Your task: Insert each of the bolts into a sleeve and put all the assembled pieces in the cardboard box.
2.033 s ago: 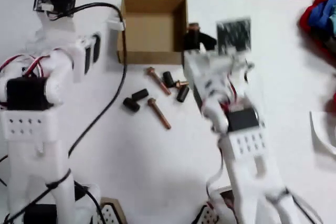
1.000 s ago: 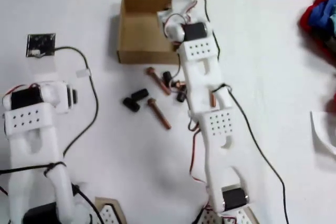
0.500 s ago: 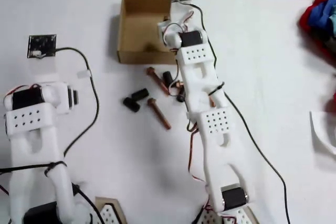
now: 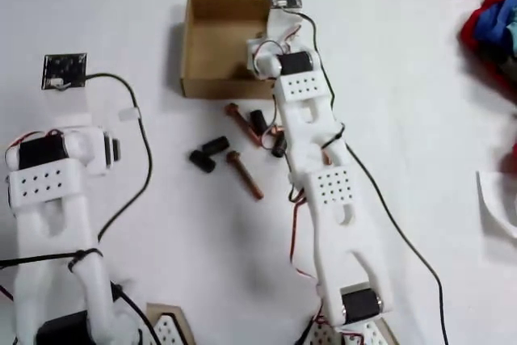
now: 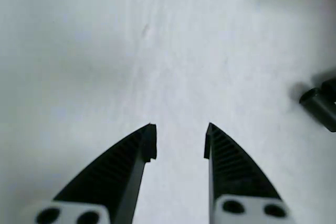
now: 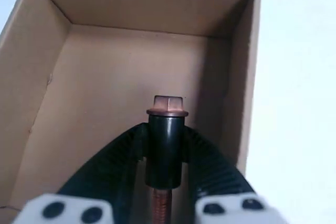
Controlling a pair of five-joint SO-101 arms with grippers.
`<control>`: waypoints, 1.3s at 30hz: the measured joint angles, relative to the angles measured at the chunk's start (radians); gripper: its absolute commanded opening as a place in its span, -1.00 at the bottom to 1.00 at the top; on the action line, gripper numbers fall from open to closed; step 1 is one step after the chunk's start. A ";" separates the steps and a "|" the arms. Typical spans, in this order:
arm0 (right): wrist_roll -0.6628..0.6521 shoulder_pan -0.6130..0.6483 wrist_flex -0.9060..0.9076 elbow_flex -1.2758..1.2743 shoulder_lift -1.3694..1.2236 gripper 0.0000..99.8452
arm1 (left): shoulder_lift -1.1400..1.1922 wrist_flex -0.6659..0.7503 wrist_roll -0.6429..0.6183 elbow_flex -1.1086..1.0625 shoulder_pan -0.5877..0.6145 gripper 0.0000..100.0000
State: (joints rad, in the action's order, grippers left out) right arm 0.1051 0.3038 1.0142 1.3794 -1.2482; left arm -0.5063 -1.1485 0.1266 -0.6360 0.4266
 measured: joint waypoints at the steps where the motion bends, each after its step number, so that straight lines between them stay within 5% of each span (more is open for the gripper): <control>1: 0.000 -0.003 0.000 0.000 0.000 -0.93 | 0.000 0.000 0.000 0.000 0.000 -0.66; 20: 0.000 -0.005 0.015 0.026 0.020 -0.85 | 0.000 0.000 0.000 0.000 0.000 -0.66; 39: 0.000 -0.097 0.663 0.028 0.333 -0.88 | 0.000 0.083 0.000 0.000 0.000 -0.66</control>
State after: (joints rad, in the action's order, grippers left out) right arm 0.1051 0.2071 1.6771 1.4070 -0.9152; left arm -0.5063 -1.0656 0.1266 -0.6360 0.4266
